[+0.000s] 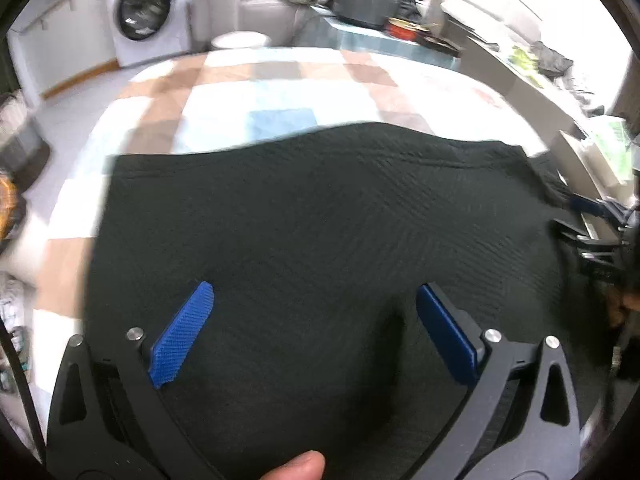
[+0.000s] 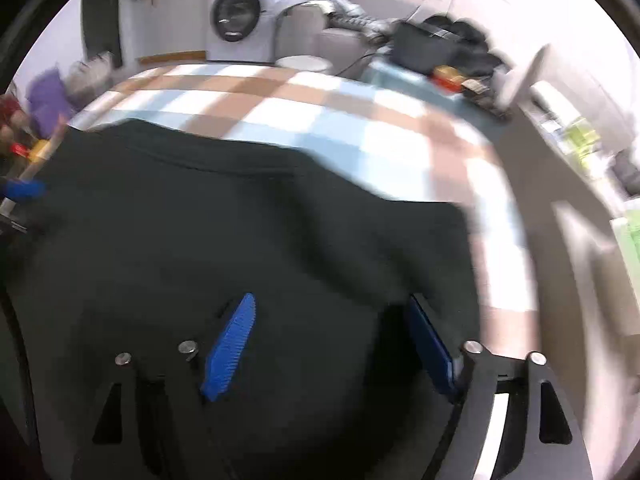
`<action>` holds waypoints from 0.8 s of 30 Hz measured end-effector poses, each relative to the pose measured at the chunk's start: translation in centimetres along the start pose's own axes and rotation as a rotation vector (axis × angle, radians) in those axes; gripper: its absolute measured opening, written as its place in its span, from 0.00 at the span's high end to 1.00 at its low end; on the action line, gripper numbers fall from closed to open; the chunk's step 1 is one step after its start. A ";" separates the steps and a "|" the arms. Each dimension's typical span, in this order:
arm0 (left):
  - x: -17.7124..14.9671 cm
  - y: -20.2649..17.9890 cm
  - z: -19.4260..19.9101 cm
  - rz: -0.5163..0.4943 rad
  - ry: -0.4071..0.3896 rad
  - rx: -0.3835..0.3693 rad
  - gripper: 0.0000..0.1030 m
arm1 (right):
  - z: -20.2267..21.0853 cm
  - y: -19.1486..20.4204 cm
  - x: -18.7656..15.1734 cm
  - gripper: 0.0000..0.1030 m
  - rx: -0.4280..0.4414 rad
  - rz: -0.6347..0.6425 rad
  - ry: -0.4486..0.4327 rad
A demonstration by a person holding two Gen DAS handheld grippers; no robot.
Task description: Fold small clothes
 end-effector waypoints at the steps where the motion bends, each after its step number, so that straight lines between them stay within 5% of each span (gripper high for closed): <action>1: 0.0 1.2 -0.1 0.007 -0.004 0.102 0.01 | 0.0 -0.6 -0.4 0.23 -0.010 -0.007 0.014; 2: -0.1 2.2 -0.2 0.016 0.002 0.152 0.01 | 0.1 -1.4 -0.8 0.23 -0.014 -0.029 0.025; 7: -1.2 5.8 0.5 0.134 0.020 0.103 0.01 | 1.9 -4.5 -3.5 0.23 0.043 -0.162 0.038; 11: -2.5 7.1 1.5 0.111 0.008 0.154 0.01 | 3.9 -5.7 -5.4 0.23 -0.024 -0.158 0.026; 17: -3.8 8.2 2.3 0.094 0.012 0.176 0.01 | 3.7 -5.4 -7.5 0.23 0.090 -0.231 0.044; 20: -5.1 8.2 4.0 0.099 0.008 0.180 0.01 | 3.3 -4.6 -7.5 0.58 0.148 -0.248 0.027; 22: -5.9 8.2 5.2 0.103 -0.003 0.182 0.01 | 3.5 -4.1 -7.0 0.89 0.189 -0.237 -0.010; 24: -6.9 8.4 6.7 0.109 -0.016 0.188 0.01 | 3.6 -3.8 -6.6 0.90 0.167 -0.219 -0.026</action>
Point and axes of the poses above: each gripper's, at about its wrist camera, not at the fingertips, and z roughly against the way its jaws point, y to its left, x to its top, the point moved 6 cm from there along -z, roughly the way its jaws point, and after that the axes turned 5 degrees about z, right-handed, at the moved point
